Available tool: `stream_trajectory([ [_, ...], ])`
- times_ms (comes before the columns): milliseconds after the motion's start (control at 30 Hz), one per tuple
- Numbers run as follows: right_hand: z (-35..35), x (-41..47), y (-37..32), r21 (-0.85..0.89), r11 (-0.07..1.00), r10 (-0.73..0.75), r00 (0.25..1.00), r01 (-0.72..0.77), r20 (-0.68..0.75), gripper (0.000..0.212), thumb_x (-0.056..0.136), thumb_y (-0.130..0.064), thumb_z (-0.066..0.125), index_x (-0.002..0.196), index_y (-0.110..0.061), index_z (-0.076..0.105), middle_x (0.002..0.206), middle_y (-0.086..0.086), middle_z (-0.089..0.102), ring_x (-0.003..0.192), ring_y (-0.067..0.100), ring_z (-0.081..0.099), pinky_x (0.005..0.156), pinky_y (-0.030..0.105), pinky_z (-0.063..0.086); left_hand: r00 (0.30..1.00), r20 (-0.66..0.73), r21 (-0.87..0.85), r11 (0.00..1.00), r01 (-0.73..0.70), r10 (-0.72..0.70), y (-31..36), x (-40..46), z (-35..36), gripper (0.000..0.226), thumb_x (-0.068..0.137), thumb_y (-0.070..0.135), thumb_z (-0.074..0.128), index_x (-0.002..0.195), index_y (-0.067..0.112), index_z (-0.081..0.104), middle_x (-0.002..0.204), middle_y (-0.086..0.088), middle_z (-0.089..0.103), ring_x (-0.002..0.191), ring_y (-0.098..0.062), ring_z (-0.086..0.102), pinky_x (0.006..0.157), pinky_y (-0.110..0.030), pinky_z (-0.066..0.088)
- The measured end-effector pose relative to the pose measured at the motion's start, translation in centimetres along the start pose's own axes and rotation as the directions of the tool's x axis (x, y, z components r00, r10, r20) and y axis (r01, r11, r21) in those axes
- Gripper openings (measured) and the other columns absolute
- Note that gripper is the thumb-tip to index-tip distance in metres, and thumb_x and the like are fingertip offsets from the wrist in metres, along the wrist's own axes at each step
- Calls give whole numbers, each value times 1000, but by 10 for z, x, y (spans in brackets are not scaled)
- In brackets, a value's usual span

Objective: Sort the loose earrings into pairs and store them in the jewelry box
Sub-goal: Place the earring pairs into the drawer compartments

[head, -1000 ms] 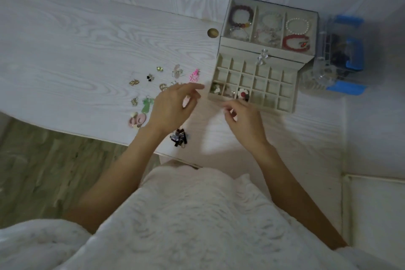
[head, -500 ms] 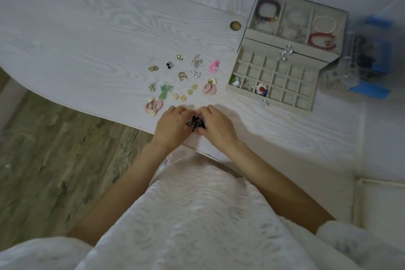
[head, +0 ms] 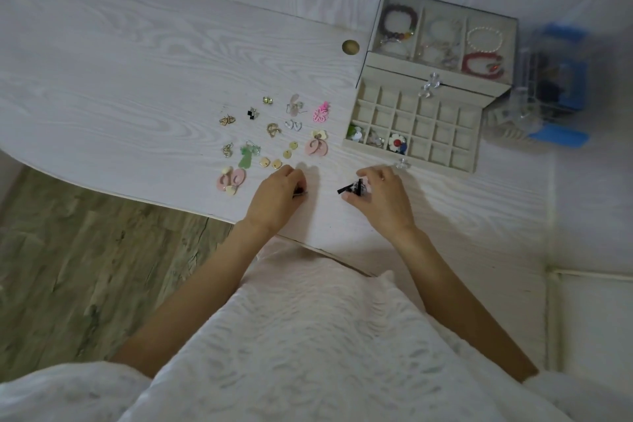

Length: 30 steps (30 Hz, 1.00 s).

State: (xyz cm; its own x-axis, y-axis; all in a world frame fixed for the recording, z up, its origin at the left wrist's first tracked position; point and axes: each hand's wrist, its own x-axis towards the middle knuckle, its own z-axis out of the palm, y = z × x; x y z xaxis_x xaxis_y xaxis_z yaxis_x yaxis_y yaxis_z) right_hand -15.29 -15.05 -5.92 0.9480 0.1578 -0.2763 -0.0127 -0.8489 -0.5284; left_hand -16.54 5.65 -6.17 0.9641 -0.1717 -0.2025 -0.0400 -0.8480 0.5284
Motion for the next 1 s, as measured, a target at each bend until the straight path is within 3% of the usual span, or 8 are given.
stream_trajectory([
  [100, 1, 0, -5, 33, 997, -74, 995, 72, 62, 47, 89, -21, 61, 133, -17, 46, 128, 5, 44, 117, 22, 43, 90, 25, 38, 999, -28, -25, 999, 23, -24, 2, -2, -1, 17, 82, 11, 64, 99, 7, 61, 94, -12, 62, 81, -28, 60, 67, -30, 42],
  [200, 1, 5, -10, -35, 991, -127, 990, 129, 58, 41, 89, -10, 59, 129, -13, 51, 124, 6, 50, 113, 22, 50, 91, 30, 44, 999, -27, -69, 997, 38, -40, 4, -2, 0, 22, 82, 10, 66, 104, 9, 63, 96, -11, 64, 84, -25, 62, 69, -27, 41],
  [333, -3, 10, -12, -116, 986, -113, 990, 123, 86, 23, 88, -15, 62, 110, -12, 58, 111, 6, 55, 100, 21, 54, 75, 26, 41, 1000, 17, -64, 998, 23, -22, 6, -2, 3, 19, 85, 10, 61, 103, 11, 65, 97, -10, 63, 84, -25, 62, 70, -28, 43],
  [567, -9, 7, -6, -189, 962, -187, 980, 197, 68, 7, 91, -17, 57, 96, -12, 58, 102, 2, 56, 93, 18, 52, 65, 27, 43, 999, 9, 5, 999, -44, 44, 15, 6, 5, 14, 86, 12, 58, 100, 12, 64, 93, -8, 64, 81, -27, 61, 65, -32, 44],
  [833, -37, -5, 2, 197, 980, 8, 991, 19, -137, 7, 83, -15, 69, 87, -13, 64, 81, 1, 68, 72, 12, 60, 67, 27, 51, 993, -26, -126, 985, -119, 117, 35, 21, 5, 21, 82, -2, 59, 100, 8, 62, 97, -10, 62, 85, -25, 64, 72, -42, 54],
  [1000, -78, 4, 16, 290, 957, 128, 910, -9, -395, 9, 84, -17, 67, 92, -16, 63, 88, -5, 65, 78, 9, 58, 66, 20, 46, 985, -2, -204, 965, -168, 171, 52, 35, 5, 17, 84, 0, 60, 99, 10, 64, 97, -7, 68, 85, -19, 67, 78, -36, 55],
])
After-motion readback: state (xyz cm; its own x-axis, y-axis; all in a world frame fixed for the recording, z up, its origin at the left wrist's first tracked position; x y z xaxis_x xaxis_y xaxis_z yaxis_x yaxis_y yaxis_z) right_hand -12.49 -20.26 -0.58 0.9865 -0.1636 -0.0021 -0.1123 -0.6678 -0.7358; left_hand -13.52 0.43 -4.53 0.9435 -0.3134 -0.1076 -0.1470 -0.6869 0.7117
